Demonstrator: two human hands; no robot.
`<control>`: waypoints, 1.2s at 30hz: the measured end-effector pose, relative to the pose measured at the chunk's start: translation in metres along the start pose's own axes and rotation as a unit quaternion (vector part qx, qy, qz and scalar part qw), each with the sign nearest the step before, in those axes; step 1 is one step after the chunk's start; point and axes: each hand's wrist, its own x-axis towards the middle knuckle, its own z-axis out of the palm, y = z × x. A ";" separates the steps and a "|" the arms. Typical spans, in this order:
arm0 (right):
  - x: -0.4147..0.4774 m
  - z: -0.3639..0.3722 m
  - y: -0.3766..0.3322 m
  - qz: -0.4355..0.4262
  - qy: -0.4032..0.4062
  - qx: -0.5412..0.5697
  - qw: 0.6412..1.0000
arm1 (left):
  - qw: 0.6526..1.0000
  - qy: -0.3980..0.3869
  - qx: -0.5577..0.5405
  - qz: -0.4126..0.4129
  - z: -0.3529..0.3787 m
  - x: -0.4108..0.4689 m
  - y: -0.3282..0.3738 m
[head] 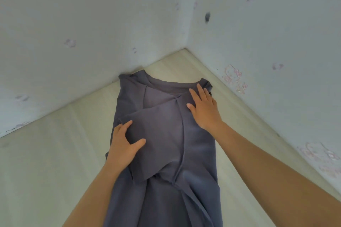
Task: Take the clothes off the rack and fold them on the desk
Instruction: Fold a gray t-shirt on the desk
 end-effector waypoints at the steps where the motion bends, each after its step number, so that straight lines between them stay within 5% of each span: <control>1: -0.009 0.004 -0.001 -0.016 0.019 -0.003 1.000 | 1.000 -0.018 0.018 0.011 0.001 -0.001 0.000; 5: -0.052 0.024 -0.007 -0.092 -0.022 0.003 0.996 | 0.996 -0.052 0.061 0.026 0.001 -0.002 -0.007; 10: -0.108 0.047 -0.012 -0.076 -0.035 -0.025 0.996 | 0.991 0.028 0.107 0.072 0.003 -0.010 -0.014; 15: -0.168 0.056 -0.020 -0.041 -0.043 -0.003 0.998 | 0.952 0.100 0.184 0.223 0.019 -0.045 -0.023; 21: -0.255 0.060 -0.024 0.007 -0.040 0.050 0.998 | 0.906 -0.026 0.204 0.371 0.046 -0.116 -0.038; 29: -0.380 0.073 -0.035 0.103 0.084 0.137 0.982 | 0.895 -0.159 0.207 0.362 0.063 -0.206 -0.085; 36: -0.452 0.084 -0.043 0.170 -0.005 0.213 0.962 | 0.912 -0.133 0.211 0.325 0.041 -0.273 -0.129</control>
